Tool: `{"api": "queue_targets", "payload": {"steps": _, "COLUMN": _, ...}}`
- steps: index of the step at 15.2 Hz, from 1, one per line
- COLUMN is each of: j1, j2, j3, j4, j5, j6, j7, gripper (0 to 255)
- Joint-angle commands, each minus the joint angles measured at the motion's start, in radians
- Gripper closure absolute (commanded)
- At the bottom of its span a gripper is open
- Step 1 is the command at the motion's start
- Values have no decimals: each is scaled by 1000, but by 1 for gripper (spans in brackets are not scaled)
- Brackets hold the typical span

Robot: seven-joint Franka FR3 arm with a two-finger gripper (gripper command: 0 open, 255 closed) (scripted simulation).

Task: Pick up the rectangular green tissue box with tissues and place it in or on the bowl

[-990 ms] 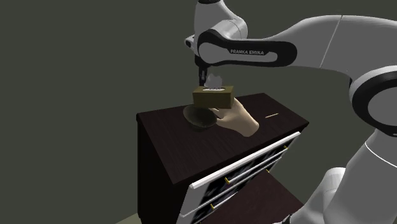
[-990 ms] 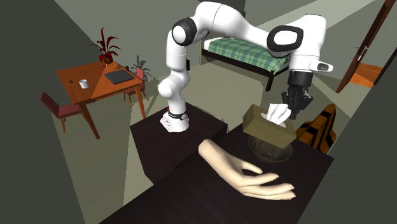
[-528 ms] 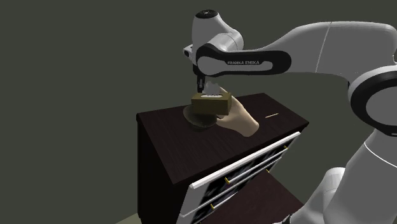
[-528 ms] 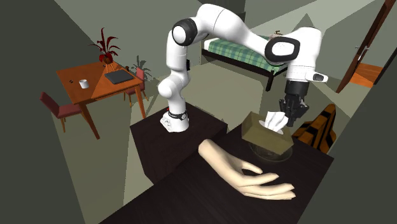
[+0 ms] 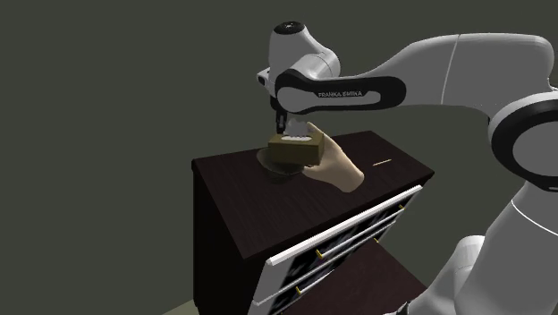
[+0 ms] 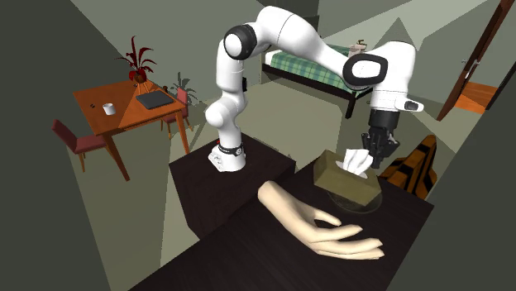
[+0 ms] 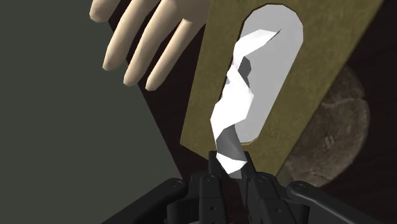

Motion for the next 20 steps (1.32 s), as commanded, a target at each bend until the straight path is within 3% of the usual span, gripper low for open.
{"api": "queue_targets", "payload": {"steps": 1, "j1": 0, "j2": 2, "j3": 0, "j4": -2, "j5": 1, "j6": 0, "j7": 0, "gripper": 255}}
{"api": "queue_targets", "payload": {"steps": 2, "j1": 0, "j2": 2, "j3": 0, "j4": -2, "j5": 1, "j6": 0, "j7": 0, "gripper": 255}}
{"api": "queue_targets", "payload": {"steps": 3, "j1": 0, "j2": 2, "j3": 0, "j4": -2, "j5": 1, "j6": 0, "j7": 0, "gripper": 0}}
{"api": "queue_targets", "payload": {"steps": 8, "j1": 0, "j2": 2, "j3": 0, "j4": -2, "j5": 1, "j6": 0, "j7": 0, "gripper": 0}}
{"api": "queue_targets", "payload": {"steps": 12, "j1": 23, "j2": -27, "j3": 17, "j4": 78, "j5": 10, "j6": -115, "j7": -7, "gripper": 0}}
{"api": "queue_targets", "payload": {"steps": 20, "j1": 23, "j2": -27, "j3": 17, "j4": 78, "j5": 10, "j6": -115, "j7": -7, "gripper": 0}}
